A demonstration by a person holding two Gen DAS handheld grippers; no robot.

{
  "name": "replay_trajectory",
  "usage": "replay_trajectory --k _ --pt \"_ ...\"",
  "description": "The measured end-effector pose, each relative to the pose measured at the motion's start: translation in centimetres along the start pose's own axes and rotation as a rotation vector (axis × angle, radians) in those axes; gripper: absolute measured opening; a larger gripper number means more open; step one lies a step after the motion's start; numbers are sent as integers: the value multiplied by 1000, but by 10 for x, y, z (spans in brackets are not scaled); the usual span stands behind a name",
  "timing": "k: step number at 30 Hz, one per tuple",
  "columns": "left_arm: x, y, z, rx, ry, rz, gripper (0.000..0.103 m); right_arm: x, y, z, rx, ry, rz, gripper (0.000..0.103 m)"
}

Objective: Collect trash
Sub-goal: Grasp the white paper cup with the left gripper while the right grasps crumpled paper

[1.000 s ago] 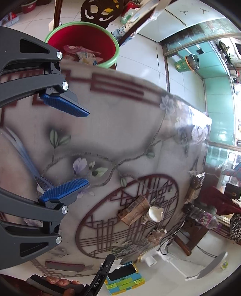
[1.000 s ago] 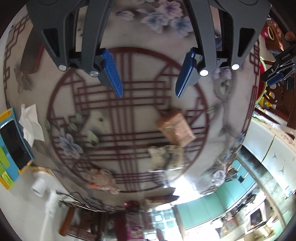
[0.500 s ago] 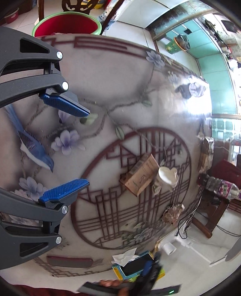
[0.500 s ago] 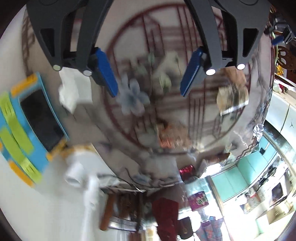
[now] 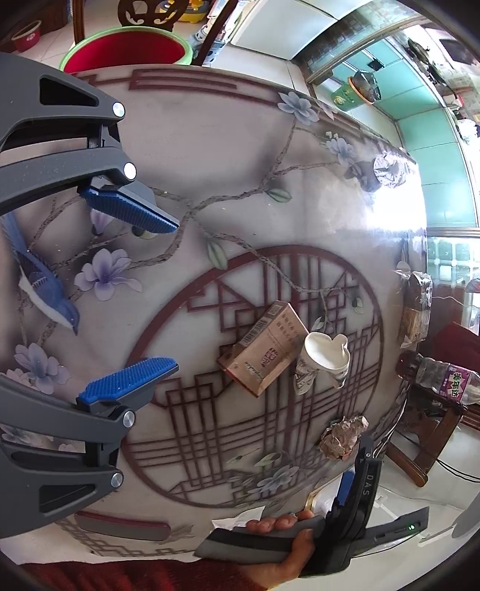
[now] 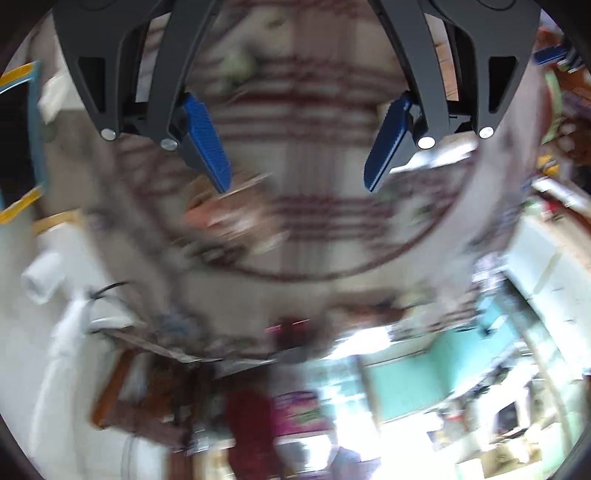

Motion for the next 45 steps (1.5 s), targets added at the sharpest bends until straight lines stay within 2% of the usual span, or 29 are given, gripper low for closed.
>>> replay_trajectory --k 2,3,5,6,7,8,9,10,13,18,20,22,24,29,35,45 --pt "7 3 -7 9 -8 3 67 20 22 -6 14 -14 92 78" --pt "13 6 -12 19 -16 4 67 34 30 -6 19 -57 96 78" --pt "20 12 -20 38 -20 4 67 51 37 -2 29 -117 50 75" --pt "23 17 -27 51 -18 5 67 57 38 0 36 -126 11 56" --pt "25 22 -33 63 -12 5 67 61 40 3 48 -135 -13 32" --pt "27 26 -39 75 -5 5 67 62 42 5 66 -139 -22 29" --pt "29 31 -48 89 2 7 67 60 44 7 93 -130 -49 19" --pt "32 36 -56 100 7 11 67 55 48 8 139 -120 -89 3" --pt "41 53 -81 118 22 43 67 40 51 14 196 -90 -158 3" --pt "66 75 -121 130 34 83 67 7 41 29 134 -53 -156 3" --pt "75 80 -130 128 20 96 56 -4 41 34 133 -49 -164 3" --pt "82 84 -136 134 16 105 21 -13 41 42 148 -54 -172 3" --pt "84 87 -134 145 1 125 20 -17 43 50 166 -60 -171 3" --pt "61 87 -124 149 47 128 20 -29 36 71 197 -74 -182 3" --pt "10 76 -107 119 110 98 20 -57 6 89 152 -75 -215 3" --pt "-66 56 -52 80 209 88 20 -97 -25 117 79 -87 -235 3"
Point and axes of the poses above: each gripper's, at about its wrist camera, not at the fingertips, and x roughly the way its jaws point, y to its right, z to its underside, the point moved 7 cm from there along x, roughly the way its jaws point, and after that the axes turned 3 degrees about -y, right-handed, at the moved point
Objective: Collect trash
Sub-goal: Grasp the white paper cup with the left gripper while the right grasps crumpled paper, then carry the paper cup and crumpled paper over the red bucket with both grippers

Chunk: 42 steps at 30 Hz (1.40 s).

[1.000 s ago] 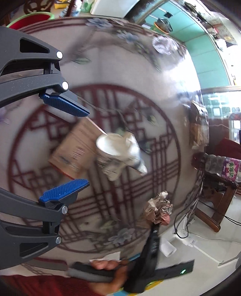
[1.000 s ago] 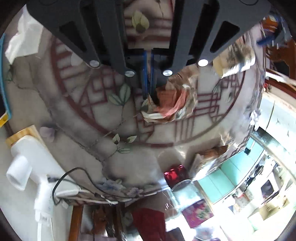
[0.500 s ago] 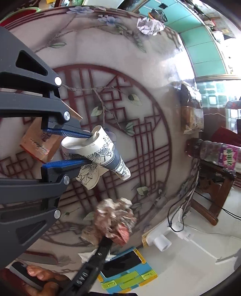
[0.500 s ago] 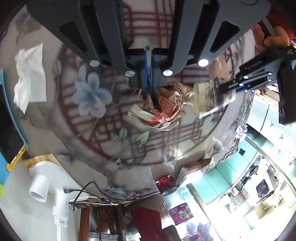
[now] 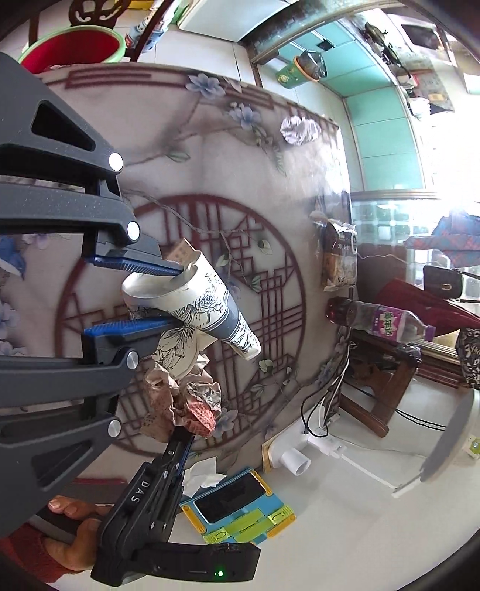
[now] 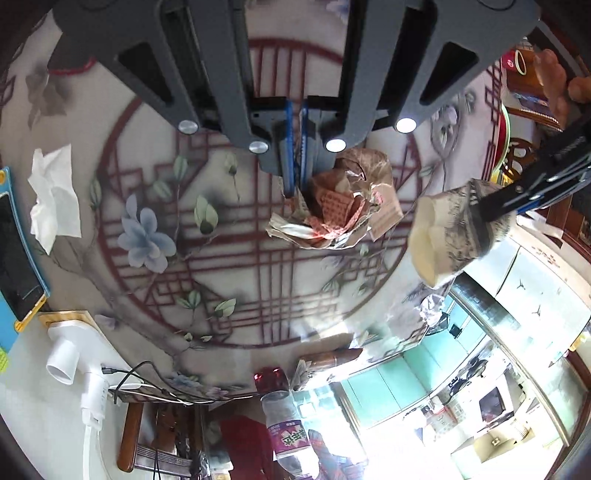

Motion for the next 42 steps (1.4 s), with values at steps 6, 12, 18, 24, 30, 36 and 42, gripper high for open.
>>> replay_trajectory --k 6,12,18,24,30,36,42 --pt "-24 -14 24 -35 20 -11 20 -13 -8 20 -18 -14 7 3" --pt "-43 -39 47 -114 45 -59 21 -5 -34 34 -68 -77 -14 3" --pt "-69 -78 72 -208 78 -119 21 10 -87 36 -178 -116 -57 3" --pt "-95 -123 93 -298 106 -181 21 10 -151 34 -275 -99 -127 3" --pt "-121 -168 113 -358 127 -226 21 3 -204 34 -335 -63 -169 3" --pt "-131 -211 134 -403 114 -232 21 -7 -244 35 -354 -24 -177 3" --pt "-136 -247 147 -420 107 -226 21 -10 -274 41 -355 -12 -170 3"
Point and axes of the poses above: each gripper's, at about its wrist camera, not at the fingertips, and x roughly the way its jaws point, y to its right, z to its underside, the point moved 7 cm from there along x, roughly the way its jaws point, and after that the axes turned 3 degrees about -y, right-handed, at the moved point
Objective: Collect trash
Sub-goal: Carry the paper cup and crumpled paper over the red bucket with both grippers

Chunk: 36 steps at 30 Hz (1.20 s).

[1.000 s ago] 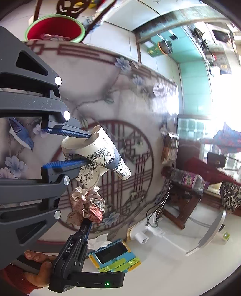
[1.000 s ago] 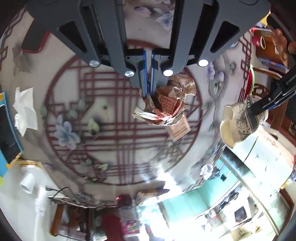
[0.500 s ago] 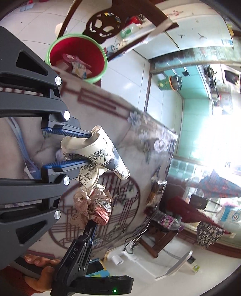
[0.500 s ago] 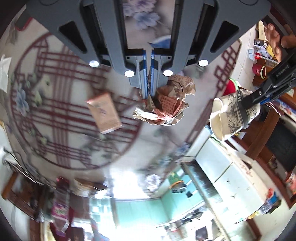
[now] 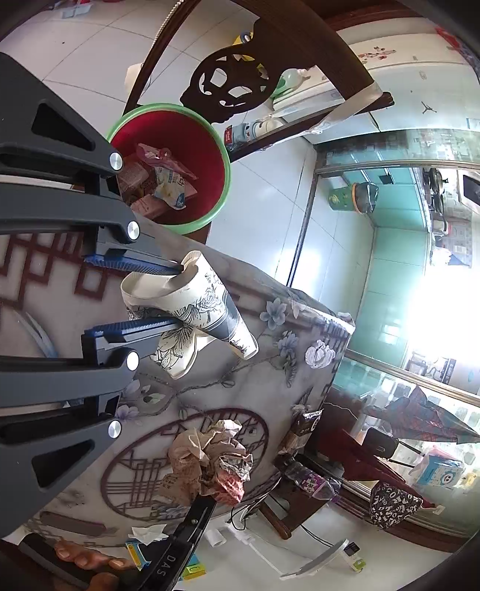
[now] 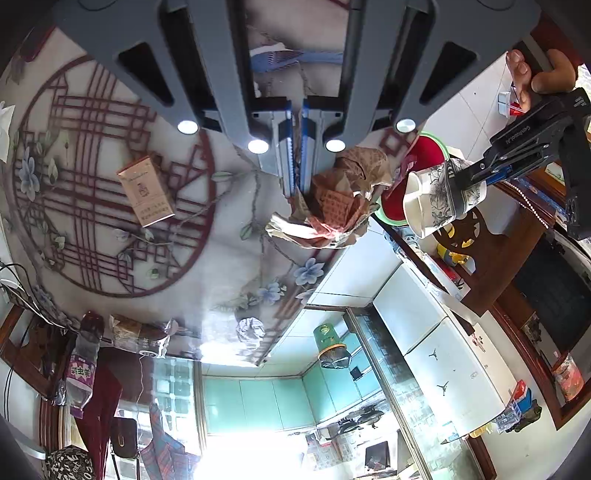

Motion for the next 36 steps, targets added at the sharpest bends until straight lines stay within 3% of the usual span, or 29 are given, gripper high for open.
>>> replay_trajectory --k 19,28,36 --pt "9 -127 -27 -32 -17 -37 21 52 -123 -22 -49 -10 -38 4" --pt "20 -180 -32 -62 -50 -71 21 96 -184 -31 -108 -61 -85 4" --pt "31 -211 -34 -101 -73 -72 21 132 -215 -26 -145 -135 -102 4"
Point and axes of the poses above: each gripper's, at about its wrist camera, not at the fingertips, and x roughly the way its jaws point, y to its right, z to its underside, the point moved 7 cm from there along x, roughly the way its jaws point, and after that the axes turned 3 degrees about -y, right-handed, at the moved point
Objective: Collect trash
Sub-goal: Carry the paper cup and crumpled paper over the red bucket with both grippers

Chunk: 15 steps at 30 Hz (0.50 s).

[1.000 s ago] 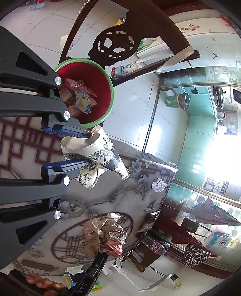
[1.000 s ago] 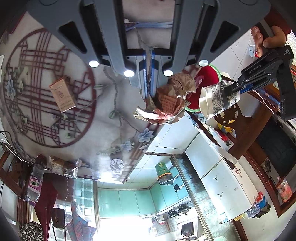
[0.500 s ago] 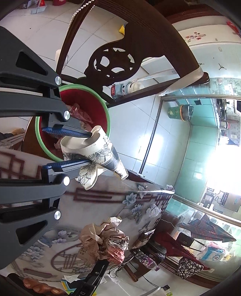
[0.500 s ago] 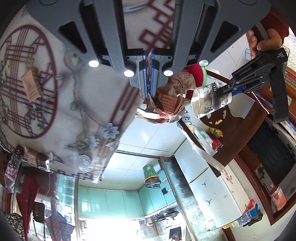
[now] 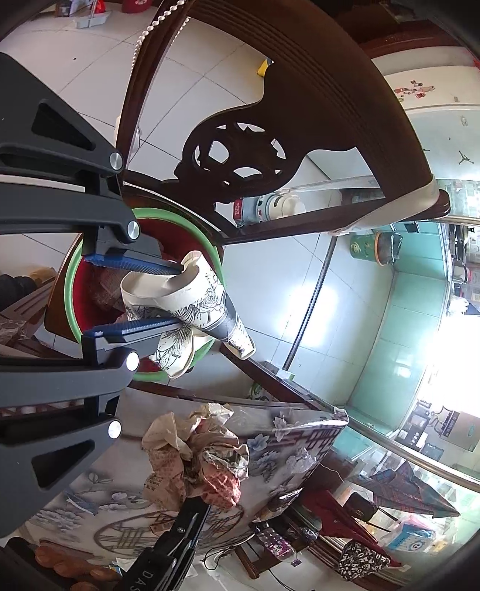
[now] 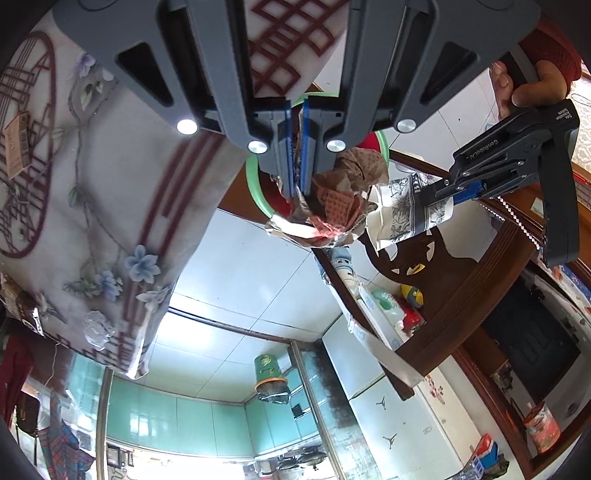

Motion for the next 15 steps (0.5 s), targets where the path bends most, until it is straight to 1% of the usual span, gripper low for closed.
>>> replay_trajectory --k 8,15 --pt "11 -8 -7 -9 -11 2 21 12 -18 -8 -41 -20 -1 4" --pt "18 -7 -9 -16 -20 10 22 16 -22 -8 -56 -37 9 4"
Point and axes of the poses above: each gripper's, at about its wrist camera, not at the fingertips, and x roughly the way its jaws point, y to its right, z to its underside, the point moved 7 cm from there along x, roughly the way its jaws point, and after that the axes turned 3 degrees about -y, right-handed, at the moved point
